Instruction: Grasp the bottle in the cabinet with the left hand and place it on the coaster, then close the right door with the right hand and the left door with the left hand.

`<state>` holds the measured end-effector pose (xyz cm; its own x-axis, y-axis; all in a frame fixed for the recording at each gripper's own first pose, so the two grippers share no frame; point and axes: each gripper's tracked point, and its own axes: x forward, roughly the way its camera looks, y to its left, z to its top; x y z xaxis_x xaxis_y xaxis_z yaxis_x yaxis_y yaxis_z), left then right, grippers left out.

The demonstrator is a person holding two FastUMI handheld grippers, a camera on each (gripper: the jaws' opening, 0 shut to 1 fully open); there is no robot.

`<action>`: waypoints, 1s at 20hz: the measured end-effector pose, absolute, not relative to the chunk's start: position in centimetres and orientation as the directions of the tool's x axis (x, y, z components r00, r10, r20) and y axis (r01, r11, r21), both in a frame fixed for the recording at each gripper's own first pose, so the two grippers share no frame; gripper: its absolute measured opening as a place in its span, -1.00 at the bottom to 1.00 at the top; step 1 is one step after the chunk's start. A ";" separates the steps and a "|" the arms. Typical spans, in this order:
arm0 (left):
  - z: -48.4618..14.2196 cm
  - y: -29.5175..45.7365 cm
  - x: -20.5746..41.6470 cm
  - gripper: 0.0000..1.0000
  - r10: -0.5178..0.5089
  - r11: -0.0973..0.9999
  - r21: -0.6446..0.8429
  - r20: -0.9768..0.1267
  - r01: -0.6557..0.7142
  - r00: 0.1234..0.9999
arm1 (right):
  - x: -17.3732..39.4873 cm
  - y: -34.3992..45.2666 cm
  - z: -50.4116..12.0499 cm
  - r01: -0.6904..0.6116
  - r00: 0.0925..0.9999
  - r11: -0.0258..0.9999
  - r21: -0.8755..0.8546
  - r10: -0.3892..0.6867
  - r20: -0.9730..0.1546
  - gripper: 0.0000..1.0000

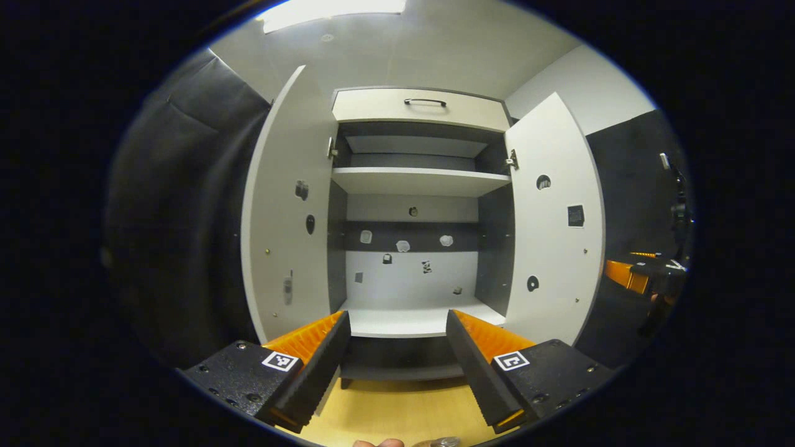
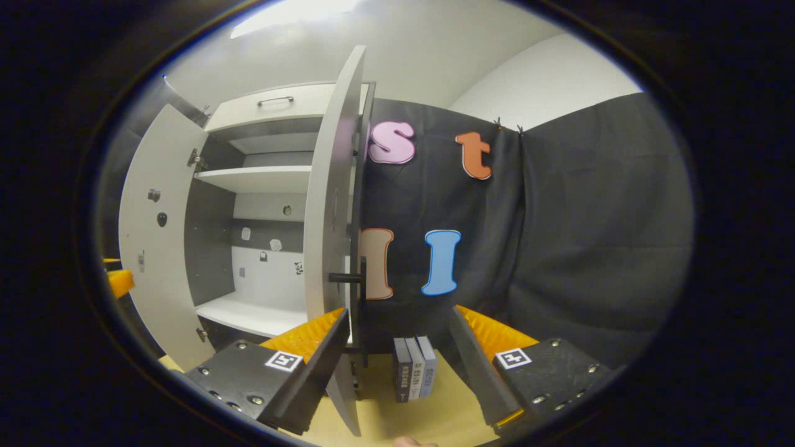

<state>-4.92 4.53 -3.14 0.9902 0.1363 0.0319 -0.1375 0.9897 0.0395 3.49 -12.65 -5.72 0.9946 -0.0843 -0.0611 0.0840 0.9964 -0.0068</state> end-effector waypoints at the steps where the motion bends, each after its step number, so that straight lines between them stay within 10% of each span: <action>1: -2.6 5.3 -5.2 0.97 0.156 0.987 0.040 0.038 -0.157 0.987 | 3.7 -12.3 -5.9 0.073 0.995 0.997 -0.004 -0.073 -0.065 0.94; 20: -3.7 13.4 -9.2 0.84 0.355 0.935 -0.011 0.005 -0.355 0.935 | 7.7 1.5 -6.1 -0.306 0.944 0.946 0.107 0.316 -0.094 0.91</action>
